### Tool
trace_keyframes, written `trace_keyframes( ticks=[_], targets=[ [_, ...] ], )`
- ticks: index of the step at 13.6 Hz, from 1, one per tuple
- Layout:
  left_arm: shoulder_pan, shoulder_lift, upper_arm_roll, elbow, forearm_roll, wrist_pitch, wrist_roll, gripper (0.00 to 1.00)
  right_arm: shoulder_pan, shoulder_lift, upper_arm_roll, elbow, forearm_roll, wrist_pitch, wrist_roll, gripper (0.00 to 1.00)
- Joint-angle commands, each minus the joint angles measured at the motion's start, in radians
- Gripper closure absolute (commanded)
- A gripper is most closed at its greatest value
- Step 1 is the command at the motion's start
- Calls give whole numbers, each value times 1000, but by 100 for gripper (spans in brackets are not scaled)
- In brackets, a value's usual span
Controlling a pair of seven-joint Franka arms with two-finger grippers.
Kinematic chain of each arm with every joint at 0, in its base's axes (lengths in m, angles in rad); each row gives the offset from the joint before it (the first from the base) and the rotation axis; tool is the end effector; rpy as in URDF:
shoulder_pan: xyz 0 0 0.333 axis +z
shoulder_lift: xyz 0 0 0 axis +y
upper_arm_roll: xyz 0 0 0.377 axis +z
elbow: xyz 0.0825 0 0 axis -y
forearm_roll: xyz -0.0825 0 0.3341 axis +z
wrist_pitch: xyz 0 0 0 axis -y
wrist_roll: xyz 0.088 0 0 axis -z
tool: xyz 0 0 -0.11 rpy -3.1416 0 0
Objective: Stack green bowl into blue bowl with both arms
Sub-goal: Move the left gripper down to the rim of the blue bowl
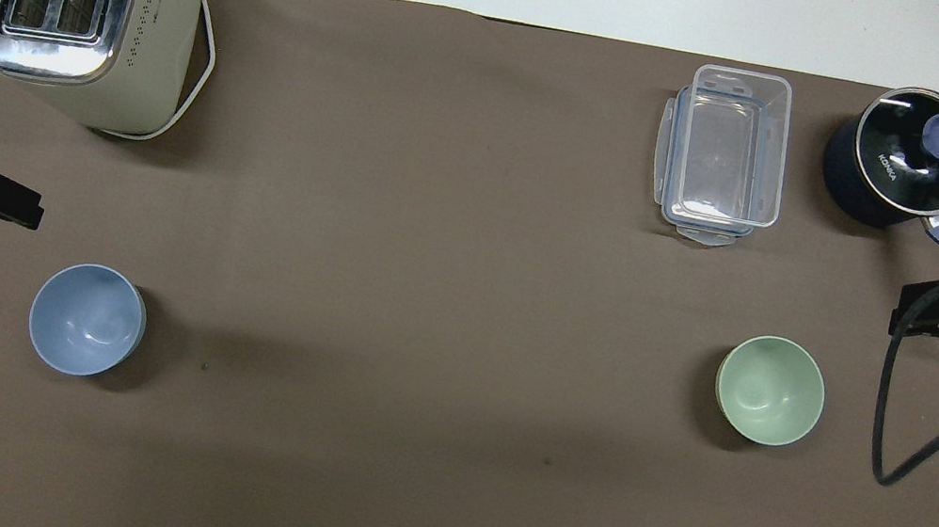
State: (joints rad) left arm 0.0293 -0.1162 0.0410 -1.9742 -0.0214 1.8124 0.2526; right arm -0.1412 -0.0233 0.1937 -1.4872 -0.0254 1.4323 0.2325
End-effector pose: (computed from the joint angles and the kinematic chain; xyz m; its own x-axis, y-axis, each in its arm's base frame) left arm 0.4638 0.0319 0.5876 0.9835 -0.1767 -0.0380 -0.1754 -0.9838 0.0359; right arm 0.4811 0.0239 0.7166 0.9829 -0.1826 -0.0243 -0.1816 -0.9827 0.0363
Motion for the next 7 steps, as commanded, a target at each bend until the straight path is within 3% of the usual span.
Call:
trace_keyframes(
  ticks=[1,7],
  targets=[
    [29,-40,-7,-119,-50,102,94,0,-11,-6,4,-8,2,0,7,0],
    [60,-25,-7,-316,-72,328,238,0,-11,-7,4,-8,2,0,7,0]
  ],
)
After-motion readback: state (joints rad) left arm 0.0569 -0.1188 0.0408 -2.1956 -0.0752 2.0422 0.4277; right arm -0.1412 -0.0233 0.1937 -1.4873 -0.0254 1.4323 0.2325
